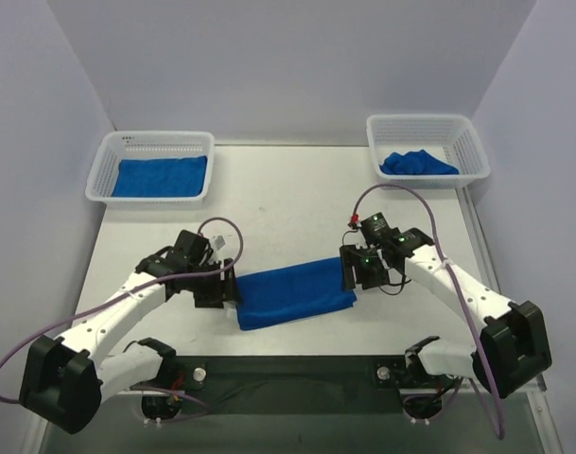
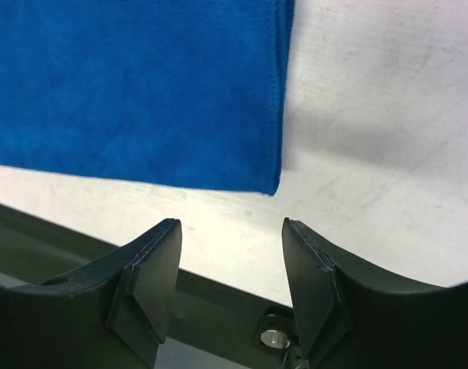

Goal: Fold and stack the towels
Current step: Fold the towel

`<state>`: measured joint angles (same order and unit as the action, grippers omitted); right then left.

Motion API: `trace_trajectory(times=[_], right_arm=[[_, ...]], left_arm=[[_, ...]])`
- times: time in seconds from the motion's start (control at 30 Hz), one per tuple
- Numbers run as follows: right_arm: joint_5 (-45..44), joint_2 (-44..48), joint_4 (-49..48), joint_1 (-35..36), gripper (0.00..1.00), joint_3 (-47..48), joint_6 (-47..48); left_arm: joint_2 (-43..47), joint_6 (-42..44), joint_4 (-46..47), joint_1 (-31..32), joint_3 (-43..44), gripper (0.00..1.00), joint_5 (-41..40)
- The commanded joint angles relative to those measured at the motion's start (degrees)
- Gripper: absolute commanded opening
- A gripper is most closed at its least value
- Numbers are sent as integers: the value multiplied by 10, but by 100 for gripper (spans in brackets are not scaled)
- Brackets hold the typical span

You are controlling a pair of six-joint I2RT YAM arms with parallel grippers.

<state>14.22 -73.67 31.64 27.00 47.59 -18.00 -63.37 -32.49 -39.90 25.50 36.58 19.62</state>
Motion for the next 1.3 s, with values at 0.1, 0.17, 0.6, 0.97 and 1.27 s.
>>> trace_trajectory(times=[0.1, 0.17, 0.6, 0.97, 1.27], right_arm=[[-31, 37, 54, 20, 50, 62, -16], [-32, 18, 41, 28, 46, 70, -20], [-38, -46, -148, 37, 32, -124, -113], [-63, 39, -127, 2, 32, -177, -129], [-52, 82, -83, -6, 48, -36, -93]], left_arm=[[20, -15, -22, 11, 85, 66, 3], [-15, -16, -11, 31, 104, 53, 7], [-163, -6, 40, 134, 26, 31, 10], [-145, -36, 33, 134, -7, 37, -21], [-43, -50, -13, 115, 123, 69, -69]])
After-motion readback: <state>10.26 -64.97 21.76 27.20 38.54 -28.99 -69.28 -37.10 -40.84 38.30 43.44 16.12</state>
